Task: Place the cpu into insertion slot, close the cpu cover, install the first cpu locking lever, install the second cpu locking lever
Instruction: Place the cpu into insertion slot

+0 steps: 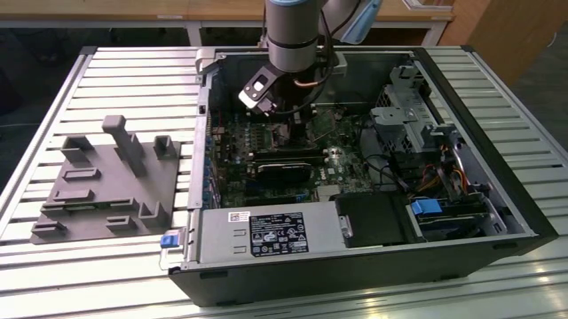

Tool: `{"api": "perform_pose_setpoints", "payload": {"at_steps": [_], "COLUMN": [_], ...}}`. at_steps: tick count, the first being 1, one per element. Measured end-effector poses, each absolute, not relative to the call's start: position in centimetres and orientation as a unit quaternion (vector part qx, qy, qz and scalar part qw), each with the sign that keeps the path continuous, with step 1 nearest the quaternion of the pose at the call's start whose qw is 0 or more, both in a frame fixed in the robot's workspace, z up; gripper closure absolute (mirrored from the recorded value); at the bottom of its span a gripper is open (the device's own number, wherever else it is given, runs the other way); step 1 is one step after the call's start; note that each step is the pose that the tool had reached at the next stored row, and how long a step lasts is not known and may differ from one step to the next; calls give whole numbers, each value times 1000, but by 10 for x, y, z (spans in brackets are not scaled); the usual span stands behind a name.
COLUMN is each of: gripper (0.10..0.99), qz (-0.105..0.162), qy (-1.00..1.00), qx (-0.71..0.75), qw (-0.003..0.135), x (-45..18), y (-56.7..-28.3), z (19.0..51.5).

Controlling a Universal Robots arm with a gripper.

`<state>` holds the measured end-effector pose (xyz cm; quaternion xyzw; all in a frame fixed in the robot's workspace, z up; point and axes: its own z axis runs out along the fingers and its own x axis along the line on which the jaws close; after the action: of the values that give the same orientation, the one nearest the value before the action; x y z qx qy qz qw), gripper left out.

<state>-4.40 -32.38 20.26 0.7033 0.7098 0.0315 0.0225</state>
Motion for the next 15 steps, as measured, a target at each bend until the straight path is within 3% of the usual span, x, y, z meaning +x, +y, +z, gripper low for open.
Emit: {"api": "perform_pose_setpoints", "payload": {"at_steps": [15], "gripper": [545], "qz": [27], "qy": [708], "qx": [706], "qw": [19], "x": [-41], "y": [-323], "z": [195]}}
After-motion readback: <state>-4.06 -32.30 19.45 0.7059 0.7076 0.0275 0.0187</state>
